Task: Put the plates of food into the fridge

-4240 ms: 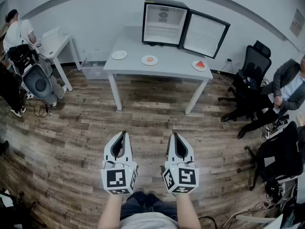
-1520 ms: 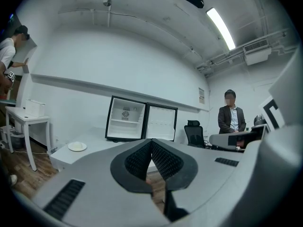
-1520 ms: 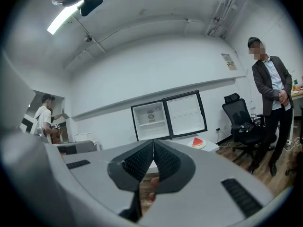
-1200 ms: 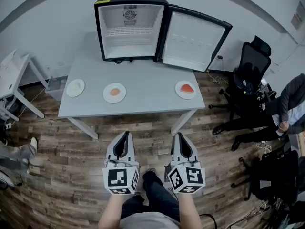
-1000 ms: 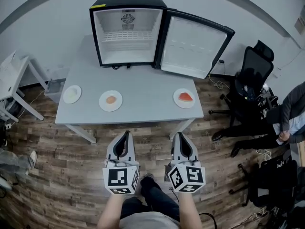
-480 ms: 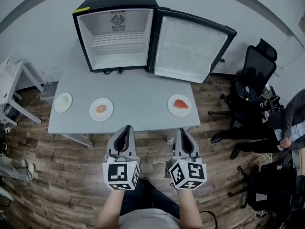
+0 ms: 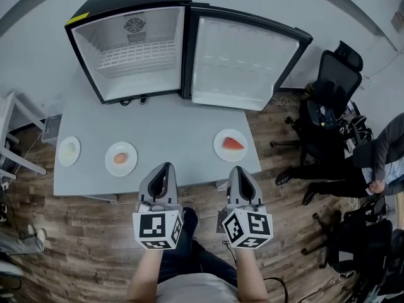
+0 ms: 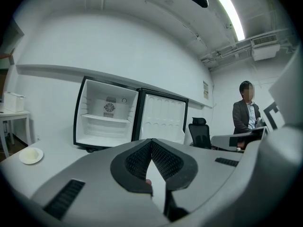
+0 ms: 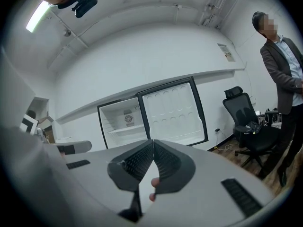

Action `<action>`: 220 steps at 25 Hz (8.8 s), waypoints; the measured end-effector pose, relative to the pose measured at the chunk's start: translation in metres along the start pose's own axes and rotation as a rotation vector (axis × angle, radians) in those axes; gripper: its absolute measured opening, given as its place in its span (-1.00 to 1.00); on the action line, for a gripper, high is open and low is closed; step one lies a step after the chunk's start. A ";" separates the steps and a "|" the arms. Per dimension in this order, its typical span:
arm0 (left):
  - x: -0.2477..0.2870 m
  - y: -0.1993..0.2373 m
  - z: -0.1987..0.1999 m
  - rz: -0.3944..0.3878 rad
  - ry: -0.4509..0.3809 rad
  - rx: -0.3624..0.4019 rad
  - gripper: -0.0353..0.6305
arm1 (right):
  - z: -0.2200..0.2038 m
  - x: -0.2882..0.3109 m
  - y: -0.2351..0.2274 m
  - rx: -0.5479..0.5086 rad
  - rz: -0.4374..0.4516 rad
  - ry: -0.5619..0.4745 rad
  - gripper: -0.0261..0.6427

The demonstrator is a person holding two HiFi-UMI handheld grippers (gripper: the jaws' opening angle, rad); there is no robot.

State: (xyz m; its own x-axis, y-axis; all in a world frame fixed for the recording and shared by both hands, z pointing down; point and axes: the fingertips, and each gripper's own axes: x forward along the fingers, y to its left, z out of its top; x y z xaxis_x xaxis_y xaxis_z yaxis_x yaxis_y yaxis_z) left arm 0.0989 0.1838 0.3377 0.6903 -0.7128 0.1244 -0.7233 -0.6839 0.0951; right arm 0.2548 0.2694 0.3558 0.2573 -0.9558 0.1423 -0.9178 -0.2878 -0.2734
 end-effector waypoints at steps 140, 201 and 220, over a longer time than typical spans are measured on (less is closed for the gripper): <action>0.145 0.122 -0.146 0.295 0.540 -0.972 -0.76 | -0.132 0.263 0.025 0.353 0.452 0.890 -0.81; 0.168 0.367 0.037 0.094 0.160 -1.252 -0.82 | -0.005 0.427 0.285 0.291 0.540 0.719 -0.82; 0.206 0.406 0.037 0.192 0.091 -1.308 -0.83 | -0.017 0.486 0.295 0.255 0.443 0.711 -0.81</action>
State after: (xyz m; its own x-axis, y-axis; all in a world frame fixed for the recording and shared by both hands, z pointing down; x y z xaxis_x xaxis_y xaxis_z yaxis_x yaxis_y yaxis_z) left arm -0.0521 -0.2460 0.3650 0.6091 -0.7328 0.3033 -0.3271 0.1162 0.9378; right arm 0.1037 -0.2786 0.3605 -0.4346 -0.7433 0.5086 -0.7714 0.0158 -0.6362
